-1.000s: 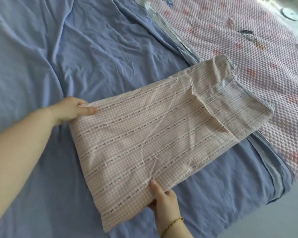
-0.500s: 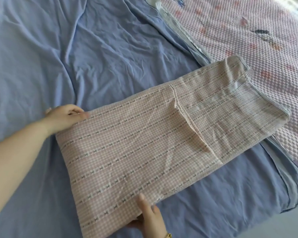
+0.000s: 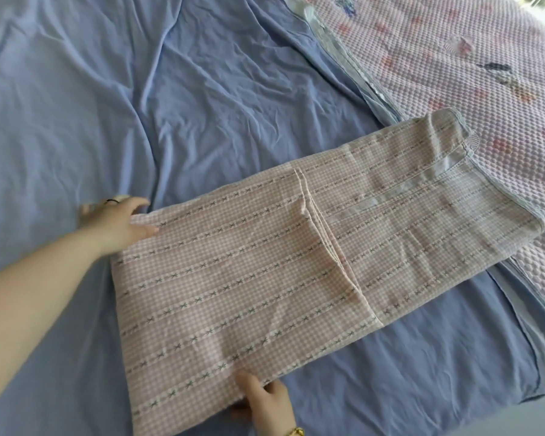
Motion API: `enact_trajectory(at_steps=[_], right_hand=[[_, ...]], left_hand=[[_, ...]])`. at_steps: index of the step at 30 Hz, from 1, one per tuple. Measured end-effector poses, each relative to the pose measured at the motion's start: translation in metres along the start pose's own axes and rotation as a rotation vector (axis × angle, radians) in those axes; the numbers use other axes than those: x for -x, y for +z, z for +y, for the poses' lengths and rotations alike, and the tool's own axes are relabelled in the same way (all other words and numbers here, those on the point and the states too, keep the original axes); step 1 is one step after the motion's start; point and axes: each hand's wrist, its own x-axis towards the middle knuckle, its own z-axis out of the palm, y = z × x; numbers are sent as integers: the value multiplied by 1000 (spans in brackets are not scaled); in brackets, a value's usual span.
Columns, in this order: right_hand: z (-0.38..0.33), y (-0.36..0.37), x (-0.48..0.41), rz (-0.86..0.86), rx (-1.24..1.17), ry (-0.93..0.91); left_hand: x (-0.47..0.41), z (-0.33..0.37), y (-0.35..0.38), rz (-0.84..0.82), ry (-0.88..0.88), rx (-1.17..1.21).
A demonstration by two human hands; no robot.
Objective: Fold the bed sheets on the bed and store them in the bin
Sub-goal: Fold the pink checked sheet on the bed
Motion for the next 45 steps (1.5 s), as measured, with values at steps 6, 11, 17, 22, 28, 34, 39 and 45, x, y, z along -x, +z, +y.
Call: enact_trajectory(at_steps=[6, 11, 17, 22, 28, 34, 39, 45], right_hand=[[-35, -42, -9, 315, -267, -295], [-49, -76, -26, 426, -99, -401], [-108, -152, -52, 789, -190, -489], [-178, -239, -81, 639, -520, -430], [-228, -303, -92, 208, -703, -310], [-243, -320, -95, 29, -527, -247], [-246, -313, -103, -3, -653, -278], [-251, -314, -103, -22, -653, -336]], left_hand=[[53, 66, 62, 143, 280, 71], [58, 94, 82, 45, 116, 6], [68, 178, 80, -109, 342, 82], [70, 254, 94, -186, 468, 82], [51, 316, 109, -182, 436, 2], [49, 322, 109, -152, 353, -37], [31, 356, 87, 203, 468, 211], [-2, 415, 79, -331, 306, 284]])
